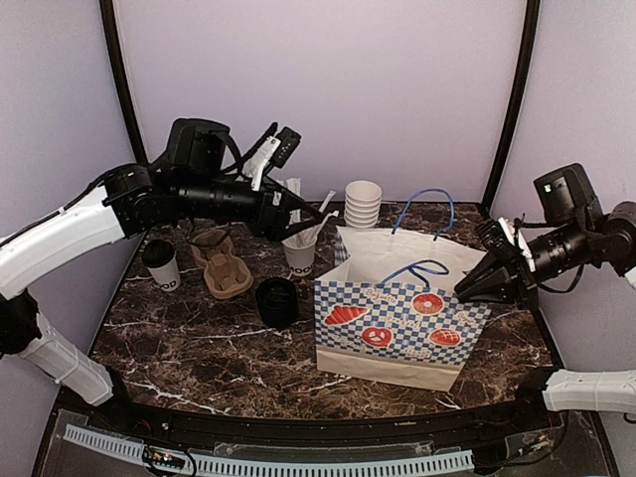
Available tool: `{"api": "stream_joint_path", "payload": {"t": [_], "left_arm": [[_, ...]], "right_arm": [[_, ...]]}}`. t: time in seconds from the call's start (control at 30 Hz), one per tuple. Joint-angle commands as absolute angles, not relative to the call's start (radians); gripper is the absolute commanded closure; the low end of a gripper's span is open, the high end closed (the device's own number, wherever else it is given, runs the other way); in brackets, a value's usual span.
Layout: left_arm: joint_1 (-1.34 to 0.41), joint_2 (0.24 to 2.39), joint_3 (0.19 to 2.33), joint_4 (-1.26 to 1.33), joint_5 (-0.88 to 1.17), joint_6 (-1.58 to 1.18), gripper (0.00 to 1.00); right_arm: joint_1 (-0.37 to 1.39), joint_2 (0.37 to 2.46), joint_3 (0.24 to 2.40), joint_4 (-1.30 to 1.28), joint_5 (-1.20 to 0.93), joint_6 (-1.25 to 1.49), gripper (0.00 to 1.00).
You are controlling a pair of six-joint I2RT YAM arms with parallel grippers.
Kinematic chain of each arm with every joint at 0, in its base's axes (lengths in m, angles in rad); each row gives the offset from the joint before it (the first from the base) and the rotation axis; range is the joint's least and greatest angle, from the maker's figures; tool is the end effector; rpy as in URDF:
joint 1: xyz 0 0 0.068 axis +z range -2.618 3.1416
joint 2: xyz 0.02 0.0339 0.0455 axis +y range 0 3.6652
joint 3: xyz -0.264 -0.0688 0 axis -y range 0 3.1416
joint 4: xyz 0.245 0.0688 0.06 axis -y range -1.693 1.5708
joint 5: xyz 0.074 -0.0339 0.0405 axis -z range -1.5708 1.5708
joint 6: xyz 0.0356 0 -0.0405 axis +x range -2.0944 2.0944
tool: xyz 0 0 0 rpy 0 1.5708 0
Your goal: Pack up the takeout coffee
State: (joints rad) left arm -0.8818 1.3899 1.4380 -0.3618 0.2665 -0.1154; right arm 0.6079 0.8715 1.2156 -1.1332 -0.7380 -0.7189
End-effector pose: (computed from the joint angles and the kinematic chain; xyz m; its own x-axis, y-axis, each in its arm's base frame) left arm 0.1945 -0.2509 0.4115 -0.2990 0.1883 -0.9355 0.8753 0.4446 -0.1903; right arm 0.0940 0.0946 0.3835 0.0961 -0.5267 -0.8446 -0.9944 -0.0137 -0.1046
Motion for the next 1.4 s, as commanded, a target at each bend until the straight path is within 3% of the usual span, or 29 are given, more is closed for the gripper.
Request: {"api": "stream_joint_path", "payload": {"t": [0.0,0.33,0.5,0.63,1.0,1.17,1.37], "left_arm": [[-0.894,1.518,1.628,-0.374,0.333,-0.077,0.30],[-0.902,1.950,2.154,-0.573,0.419,0.111,0.26],[-0.907,2.092,2.300,-0.709,0.455,0.196,0.27],[-0.910,2.120,2.297,-0.725,0.473,0.233,0.30],[-0.924,2.141,2.316,-0.727,0.534,0.272,0.43],[-0.941,2.056,2.265,-0.647,0.536,0.280,0.32],[-0.942,2.060,2.251,-0.623,0.535,0.297,0.29]], "right_arm": [[0.619,0.883,1.325,-1.127,-0.689,-0.701,0.87],[0.567,0.923,1.390,-1.086,-0.550,-0.662,0.76],[0.504,0.932,1.399,-1.067,-0.548,-0.632,0.51],[0.444,0.937,1.423,-1.047,-0.545,-0.614,0.41],[0.356,1.016,1.430,-0.996,-0.572,-0.579,0.38],[0.334,1.042,1.438,-0.993,-0.590,-0.574,0.38],[0.315,1.047,1.440,-0.992,-0.604,-0.571,0.38]]}}
